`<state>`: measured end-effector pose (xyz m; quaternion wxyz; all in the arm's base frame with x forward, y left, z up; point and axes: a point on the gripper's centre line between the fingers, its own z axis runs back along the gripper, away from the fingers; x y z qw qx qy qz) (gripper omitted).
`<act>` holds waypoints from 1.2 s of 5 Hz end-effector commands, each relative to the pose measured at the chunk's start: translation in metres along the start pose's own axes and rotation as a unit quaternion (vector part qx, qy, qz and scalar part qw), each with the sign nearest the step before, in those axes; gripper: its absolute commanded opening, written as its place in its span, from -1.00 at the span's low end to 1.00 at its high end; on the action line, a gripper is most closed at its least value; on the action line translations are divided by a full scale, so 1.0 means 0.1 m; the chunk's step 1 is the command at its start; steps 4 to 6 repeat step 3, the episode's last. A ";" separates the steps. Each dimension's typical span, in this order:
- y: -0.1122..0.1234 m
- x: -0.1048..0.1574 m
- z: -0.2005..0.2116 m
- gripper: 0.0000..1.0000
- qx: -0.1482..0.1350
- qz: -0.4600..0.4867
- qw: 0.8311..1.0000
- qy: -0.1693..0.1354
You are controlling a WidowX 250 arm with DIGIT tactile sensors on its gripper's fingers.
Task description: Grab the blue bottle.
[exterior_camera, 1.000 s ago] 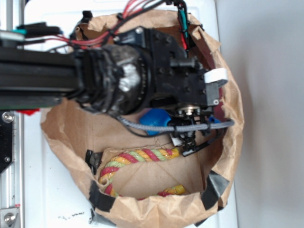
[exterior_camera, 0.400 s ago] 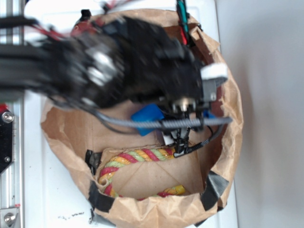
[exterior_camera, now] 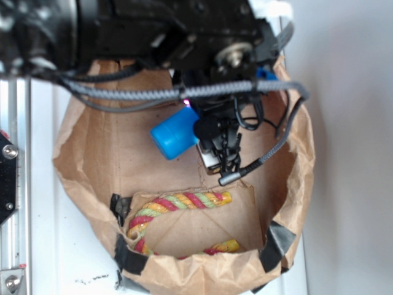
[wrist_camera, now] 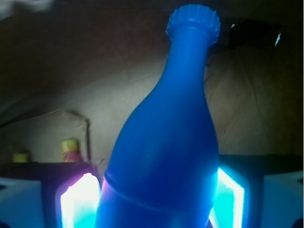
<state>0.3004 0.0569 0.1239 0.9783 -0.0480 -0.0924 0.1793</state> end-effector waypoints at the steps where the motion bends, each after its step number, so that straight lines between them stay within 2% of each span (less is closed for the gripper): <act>1: -0.39 -0.06 0.61 -1.00 0.029 -0.008 0.998 -0.063; 2: -0.63 -0.14 0.69 -1.00 0.110 -0.003 0.990 -0.084; 3: -0.61 -0.15 0.62 -1.00 0.127 -0.002 0.989 -0.076; 6: -0.61 -0.15 0.62 -1.00 0.127 -0.002 0.989 -0.076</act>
